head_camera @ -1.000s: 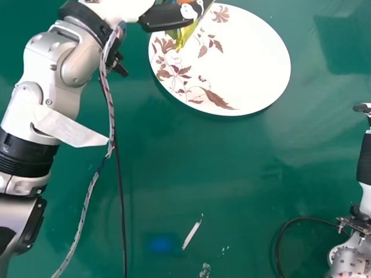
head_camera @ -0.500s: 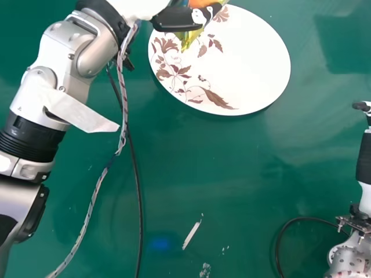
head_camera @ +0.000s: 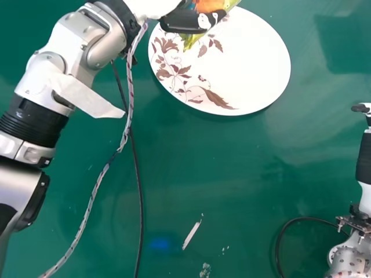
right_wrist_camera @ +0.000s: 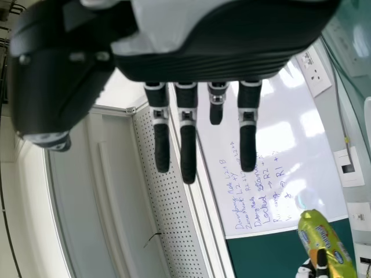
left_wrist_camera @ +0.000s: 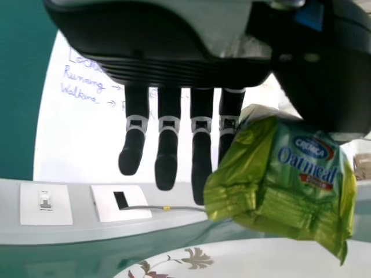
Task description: Pick up biscuit and place it in the plate
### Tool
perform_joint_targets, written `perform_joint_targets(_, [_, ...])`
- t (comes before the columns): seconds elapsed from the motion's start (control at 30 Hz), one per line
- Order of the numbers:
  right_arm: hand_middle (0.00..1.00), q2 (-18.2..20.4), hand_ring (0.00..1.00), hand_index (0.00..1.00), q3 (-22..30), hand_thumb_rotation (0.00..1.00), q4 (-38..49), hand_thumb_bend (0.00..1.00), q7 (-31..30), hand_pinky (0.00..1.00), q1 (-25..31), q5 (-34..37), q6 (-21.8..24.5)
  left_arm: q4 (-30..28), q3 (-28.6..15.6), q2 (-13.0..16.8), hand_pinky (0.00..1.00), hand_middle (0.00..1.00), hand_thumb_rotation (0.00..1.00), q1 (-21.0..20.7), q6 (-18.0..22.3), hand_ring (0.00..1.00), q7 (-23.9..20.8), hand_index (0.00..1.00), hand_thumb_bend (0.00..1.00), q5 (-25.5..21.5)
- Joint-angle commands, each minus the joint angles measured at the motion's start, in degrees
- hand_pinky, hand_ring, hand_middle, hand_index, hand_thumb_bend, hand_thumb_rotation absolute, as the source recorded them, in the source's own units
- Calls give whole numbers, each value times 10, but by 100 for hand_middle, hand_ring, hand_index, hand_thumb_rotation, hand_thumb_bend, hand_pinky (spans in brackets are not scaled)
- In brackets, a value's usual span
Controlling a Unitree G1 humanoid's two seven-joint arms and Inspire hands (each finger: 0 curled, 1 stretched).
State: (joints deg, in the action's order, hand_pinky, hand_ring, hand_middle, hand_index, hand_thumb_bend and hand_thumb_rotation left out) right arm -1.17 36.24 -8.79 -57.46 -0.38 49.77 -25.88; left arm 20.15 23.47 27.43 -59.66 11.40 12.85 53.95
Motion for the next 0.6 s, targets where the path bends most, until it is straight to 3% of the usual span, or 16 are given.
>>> perform_joint_targets(0.0, [57,49,52,66,-17,29,-67,81,8,48,20,-1,-2,0,9,0,19,31,14,-17,12,22,-10,48,52,5])
perform_joint_targets(0.3, [52,47,47,61,-18,28,-72,81,4,42,20,-10,-7,24,15,0,20,31,14,-26,58,24,-51,48,52,2])
perform_joint_targets(0.57, [50,50,46,57,-15,33,-74,83,11,42,23,-14,-13,42,28,11,21,31,14,-23,89,24,-64,48,52,21])
